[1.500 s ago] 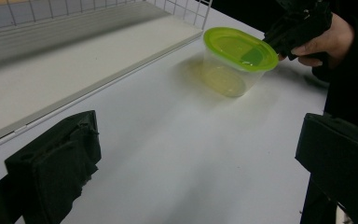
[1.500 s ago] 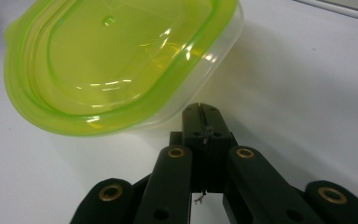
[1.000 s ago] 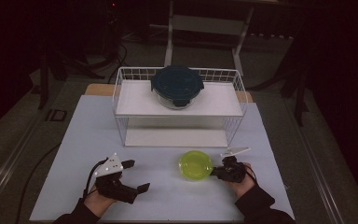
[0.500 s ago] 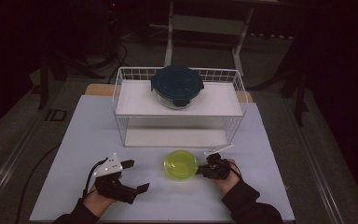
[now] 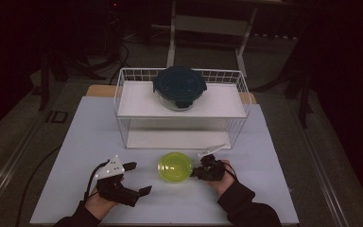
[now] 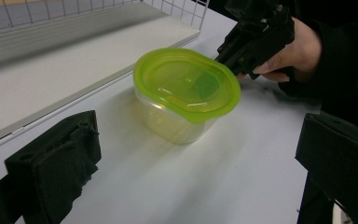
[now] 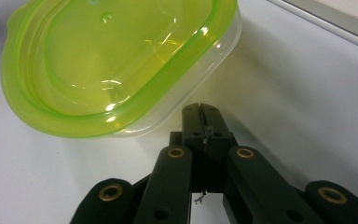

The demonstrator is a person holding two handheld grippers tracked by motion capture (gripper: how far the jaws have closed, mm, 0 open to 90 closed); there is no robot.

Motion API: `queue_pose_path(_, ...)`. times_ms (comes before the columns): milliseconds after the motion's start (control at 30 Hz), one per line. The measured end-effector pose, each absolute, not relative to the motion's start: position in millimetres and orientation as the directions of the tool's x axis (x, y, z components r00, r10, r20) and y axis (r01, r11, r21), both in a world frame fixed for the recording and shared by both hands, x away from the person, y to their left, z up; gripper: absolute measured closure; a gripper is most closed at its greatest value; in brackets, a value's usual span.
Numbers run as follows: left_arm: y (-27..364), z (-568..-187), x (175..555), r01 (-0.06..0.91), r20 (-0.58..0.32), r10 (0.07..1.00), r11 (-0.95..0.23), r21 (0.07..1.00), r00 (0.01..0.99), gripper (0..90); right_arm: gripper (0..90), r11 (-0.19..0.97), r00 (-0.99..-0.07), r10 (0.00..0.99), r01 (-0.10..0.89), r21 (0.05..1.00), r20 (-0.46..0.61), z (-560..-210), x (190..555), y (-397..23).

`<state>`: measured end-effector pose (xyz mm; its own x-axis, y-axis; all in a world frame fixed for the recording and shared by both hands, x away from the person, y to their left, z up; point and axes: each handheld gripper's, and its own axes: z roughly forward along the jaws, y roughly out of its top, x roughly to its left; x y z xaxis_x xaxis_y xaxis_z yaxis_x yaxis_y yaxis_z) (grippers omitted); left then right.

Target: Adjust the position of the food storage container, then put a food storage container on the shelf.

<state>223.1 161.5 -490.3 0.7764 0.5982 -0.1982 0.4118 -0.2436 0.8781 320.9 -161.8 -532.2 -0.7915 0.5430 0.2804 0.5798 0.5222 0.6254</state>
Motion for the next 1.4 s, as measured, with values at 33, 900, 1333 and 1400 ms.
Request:
queue_pose_path(33, 161.5, -490.3, 223.1, 0.412, -0.198, 0.598, -0.244, 0.878, 0.776, 0.0, 90.0, 0.522, -0.792, 0.543, 0.580, 0.625, 0.280, -532.2, 320.9, -161.8)
queue_pose_path(900, 160.6, -486.0, 224.9, 0.412, -0.201, 0.604, -0.233, 0.881, 0.771, 0.0, 47.2, 0.431, -0.769, 0.606, 0.533, 0.728, 0.203, -490.6, 295.6, -212.0)
queue_pose_path(1333, 149.8, -471.6, 244.2, 0.533, -0.358, 0.585, -0.152, 0.833, 0.727, 0.0, 13.8, 0.296, -0.772, 0.511, 0.570, 0.766, 0.377, -463.3, 301.0, -205.9)
queue_pose_path(1400, 148.2, -472.6, 249.2, 0.560, -0.391, 0.591, -0.126, 0.819, 0.705, 0.0, 13.9, 0.290, -0.764, 0.512, 0.583, 0.759, 0.392, -461.9, 306.4, -202.5)
